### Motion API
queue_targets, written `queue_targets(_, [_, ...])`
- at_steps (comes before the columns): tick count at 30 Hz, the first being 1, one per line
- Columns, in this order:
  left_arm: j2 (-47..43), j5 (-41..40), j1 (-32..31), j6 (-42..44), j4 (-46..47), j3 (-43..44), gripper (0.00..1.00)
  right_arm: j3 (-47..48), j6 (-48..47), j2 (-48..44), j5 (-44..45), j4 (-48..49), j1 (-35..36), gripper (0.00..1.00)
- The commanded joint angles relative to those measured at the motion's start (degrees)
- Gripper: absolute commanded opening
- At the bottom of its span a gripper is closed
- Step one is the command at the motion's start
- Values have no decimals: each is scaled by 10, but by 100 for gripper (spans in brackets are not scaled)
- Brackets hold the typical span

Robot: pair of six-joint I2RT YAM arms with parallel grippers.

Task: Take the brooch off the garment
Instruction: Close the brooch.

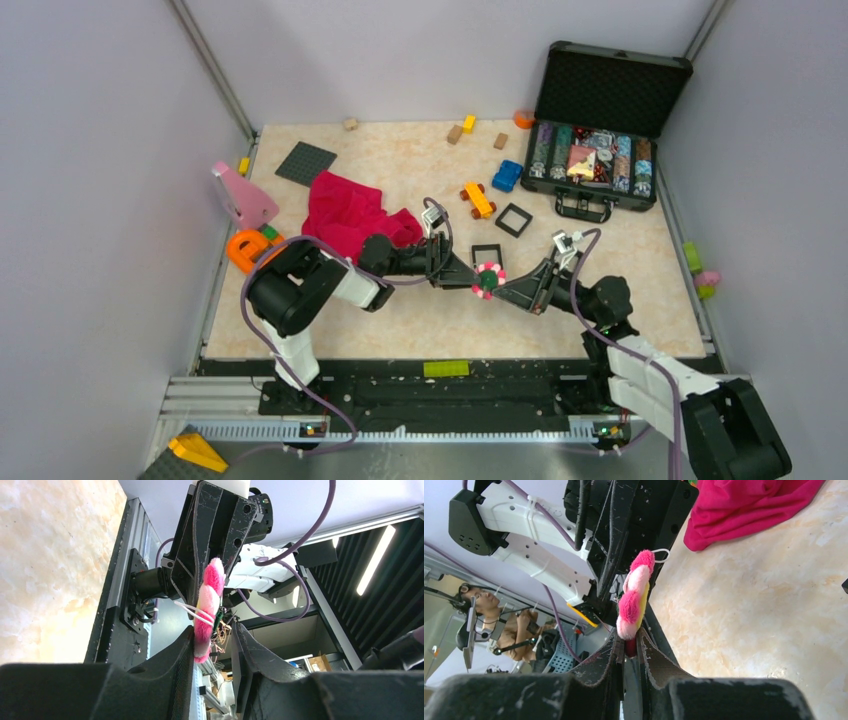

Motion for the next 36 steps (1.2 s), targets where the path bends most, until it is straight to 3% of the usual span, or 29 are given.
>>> queue_targets(1, [-25,10,0,23,5,12,35,9,10,11,-8,40,-6,0])
queue_targets(5, [-29,11,-2,39,-19,16,30,10,10,16,-9,43,-5,0])
queue_targets(15, [-41,10,-6,75,-73,20,33,5,17,35,-14,60,-6,0])
queue_targets(19, [-46,8,-7,89,-96,21,26,4,19,37,-13,62,-6,0])
queue_targets(25, [-50,6,-7,101,-115,21,26,1,20,48,-15,65,-6,0])
queue_targets(34, [-47,6,-7,98,-113,20,0,-3,16,49,-17,58,-6,0])
queue_targets(36, [-47,6,-7,100,-118,19,0,-7,13,47,-19,62,-6,11])
